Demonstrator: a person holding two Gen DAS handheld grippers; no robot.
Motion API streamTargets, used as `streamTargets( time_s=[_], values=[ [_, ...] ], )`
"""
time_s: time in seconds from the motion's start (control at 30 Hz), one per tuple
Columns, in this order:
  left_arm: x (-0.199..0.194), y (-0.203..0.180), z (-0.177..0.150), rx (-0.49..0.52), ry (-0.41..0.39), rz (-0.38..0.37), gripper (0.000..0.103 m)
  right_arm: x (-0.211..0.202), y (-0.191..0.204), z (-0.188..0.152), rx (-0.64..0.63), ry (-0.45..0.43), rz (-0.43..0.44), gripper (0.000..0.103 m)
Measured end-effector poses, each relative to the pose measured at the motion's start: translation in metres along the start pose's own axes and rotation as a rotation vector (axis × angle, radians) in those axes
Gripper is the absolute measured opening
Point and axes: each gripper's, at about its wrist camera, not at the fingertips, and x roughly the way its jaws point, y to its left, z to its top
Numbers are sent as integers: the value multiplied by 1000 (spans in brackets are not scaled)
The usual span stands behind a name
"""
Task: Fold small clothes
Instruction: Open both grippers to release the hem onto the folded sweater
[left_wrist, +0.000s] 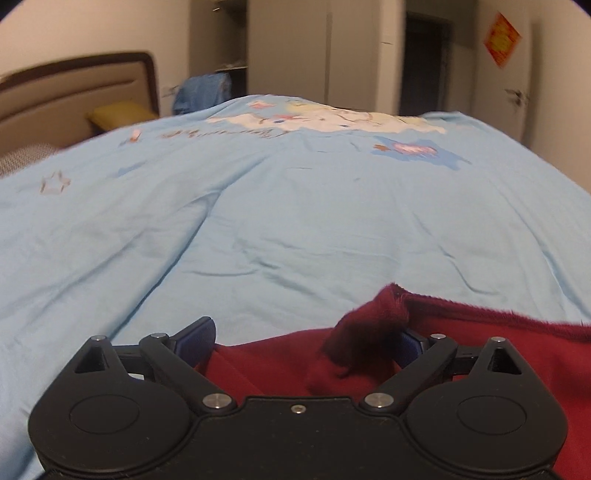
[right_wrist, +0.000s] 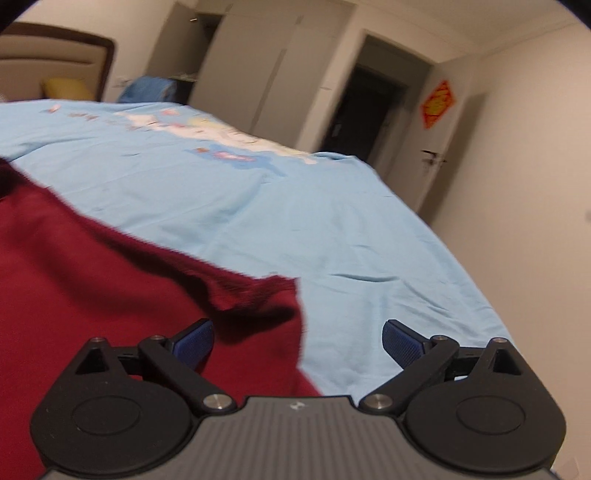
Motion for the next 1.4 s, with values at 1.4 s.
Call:
streamTargets(
  time_s=[1.4],
  values=[
    [-28,33,1,-158,-23,-116,102,5,-50,-8,269,86,27,103]
  ],
)
